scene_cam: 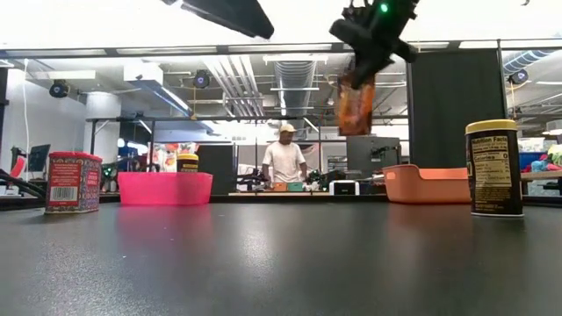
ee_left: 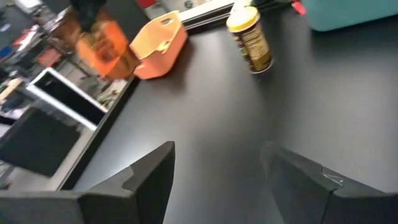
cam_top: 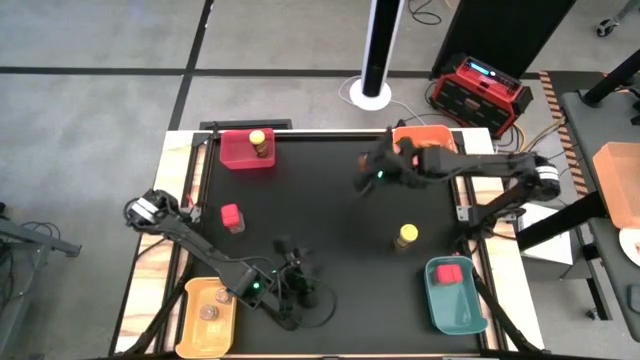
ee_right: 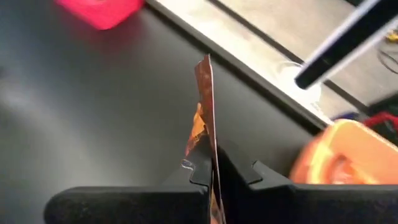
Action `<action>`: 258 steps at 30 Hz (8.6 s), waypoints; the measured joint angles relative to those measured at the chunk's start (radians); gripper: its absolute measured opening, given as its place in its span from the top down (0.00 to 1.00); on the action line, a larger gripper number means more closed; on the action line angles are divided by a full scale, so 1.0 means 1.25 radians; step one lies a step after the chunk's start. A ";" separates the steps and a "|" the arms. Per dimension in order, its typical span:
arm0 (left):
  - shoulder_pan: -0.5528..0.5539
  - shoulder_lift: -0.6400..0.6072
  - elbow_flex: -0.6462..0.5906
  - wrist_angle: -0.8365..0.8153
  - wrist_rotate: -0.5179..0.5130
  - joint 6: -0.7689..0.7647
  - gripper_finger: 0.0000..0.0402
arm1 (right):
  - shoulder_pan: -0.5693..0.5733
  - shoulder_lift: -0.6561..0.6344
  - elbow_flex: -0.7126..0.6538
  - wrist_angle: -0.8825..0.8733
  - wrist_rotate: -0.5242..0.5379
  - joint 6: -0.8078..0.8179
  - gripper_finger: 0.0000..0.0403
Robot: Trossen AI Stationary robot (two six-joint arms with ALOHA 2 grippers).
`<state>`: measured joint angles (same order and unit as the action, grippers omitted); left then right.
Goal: Sort spices by type
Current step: Put the orange seasoning bag into the orange bin, then put the red seasoning can into the blue bin
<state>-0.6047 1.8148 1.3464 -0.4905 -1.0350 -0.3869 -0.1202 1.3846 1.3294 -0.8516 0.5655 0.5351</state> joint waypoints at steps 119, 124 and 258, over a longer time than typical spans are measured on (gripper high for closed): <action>-0.217 -0.383 0.078 -0.419 -0.110 -0.251 0.44 | -0.125 -0.315 -0.379 0.211 0.023 -0.030 0.59; -0.217 -0.383 0.077 -0.419 -0.099 -0.272 0.44 | 0.064 -0.306 -0.379 0.264 0.030 -0.030 0.64; 0.532 -0.442 -0.407 -0.585 0.671 -0.870 0.24 | 0.579 -0.100 -0.382 0.349 0.083 0.064 0.72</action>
<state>0.0608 1.2622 0.8375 -1.2213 -0.1968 -1.4746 0.6041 1.2598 0.8520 -0.4157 0.6695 0.6155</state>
